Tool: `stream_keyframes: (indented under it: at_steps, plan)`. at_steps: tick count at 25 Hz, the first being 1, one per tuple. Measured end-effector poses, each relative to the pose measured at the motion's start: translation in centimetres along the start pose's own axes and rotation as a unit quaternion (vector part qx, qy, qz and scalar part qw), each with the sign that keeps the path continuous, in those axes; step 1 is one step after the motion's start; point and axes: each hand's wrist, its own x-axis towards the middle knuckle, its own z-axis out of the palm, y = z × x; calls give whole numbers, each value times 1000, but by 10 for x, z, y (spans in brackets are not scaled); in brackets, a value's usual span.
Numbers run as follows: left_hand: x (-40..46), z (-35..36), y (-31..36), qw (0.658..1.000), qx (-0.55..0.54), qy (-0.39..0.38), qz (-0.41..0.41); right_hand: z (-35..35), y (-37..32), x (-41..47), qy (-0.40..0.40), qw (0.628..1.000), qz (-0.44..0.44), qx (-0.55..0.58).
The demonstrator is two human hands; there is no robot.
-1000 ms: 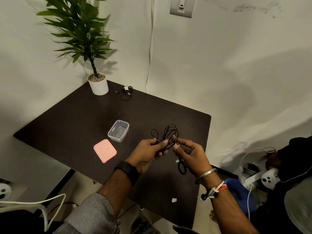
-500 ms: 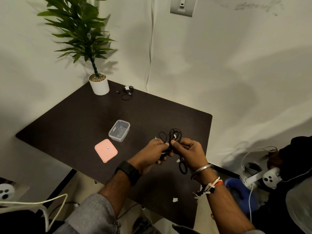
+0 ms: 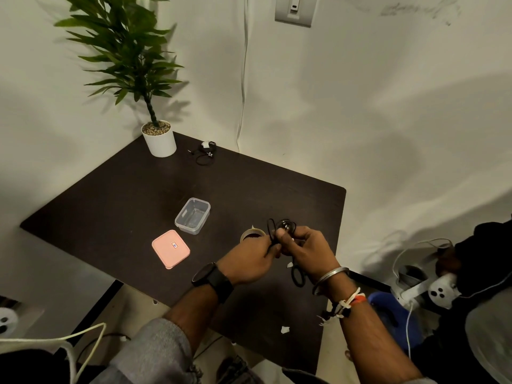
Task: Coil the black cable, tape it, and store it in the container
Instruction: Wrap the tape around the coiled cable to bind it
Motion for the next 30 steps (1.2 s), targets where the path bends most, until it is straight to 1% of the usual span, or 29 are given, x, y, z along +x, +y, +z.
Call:
stream_keyframes:
  at_steps: [2, 3, 5, 7, 9, 11, 14, 16, 17, 19, 21, 25, 26, 28, 30]
  plan:
    - [2, 2, -1, 999, 52, 6, 3, 2, -2, 1, 11, 999, 0, -41]
    - [3, 3, -2, 998, 69, 8, 3, 0, -3, 2, 27, 999, 7, -42]
    - [2, 3, -4, 998, 63, 20, 19, -6, -3, 3, 40, 999, 31, -2]
    - [0, 3, -4, 998, 14, 33, 45, -11, -4, 1, 34, 997, 56, 44]
    - [-2, 3, -4, 997, -46, 41, 46, -12, -5, 0, 23, 994, 73, 81]
    - [-2, 2, -6, 993, -107, 51, 25, -13, -6, 1, 23, 984, 93, 148]
    - [-2, -3, -12, 981, -183, 57, -17, -21, -9, 5, 53, 957, 127, 256]
    - [-1, -6, -14, 973, -224, 47, -29, -26, -9, 7, 69, 951, 124, 274]
    - [-1, -6, -15, 973, -227, 44, -28, -26, -9, 7, 74, 953, 119, 269]
    - [-1, -6, -15, 975, -213, 59, -26, -25, -9, 7, 74, 958, 111, 253]
    - [0, -8, -17, 977, -193, 92, -24, -25, -8, 5, 67, 966, 101, 228]
    - [0, -8, -15, 978, -172, 120, -23, -21, -8, 2, 75, 985, 68, 141]
    - [0, -7, -14, 979, -162, 121, -25, -19, -9, 2, 86, 990, 45, 99]
    - [-1, -6, -14, 984, -141, 111, -21, -18, -11, 3, 118, 991, -21, -54]
    - [-2, -7, -12, 986, -137, 95, -13, -21, -14, 4, 143, 965, -93, -199]
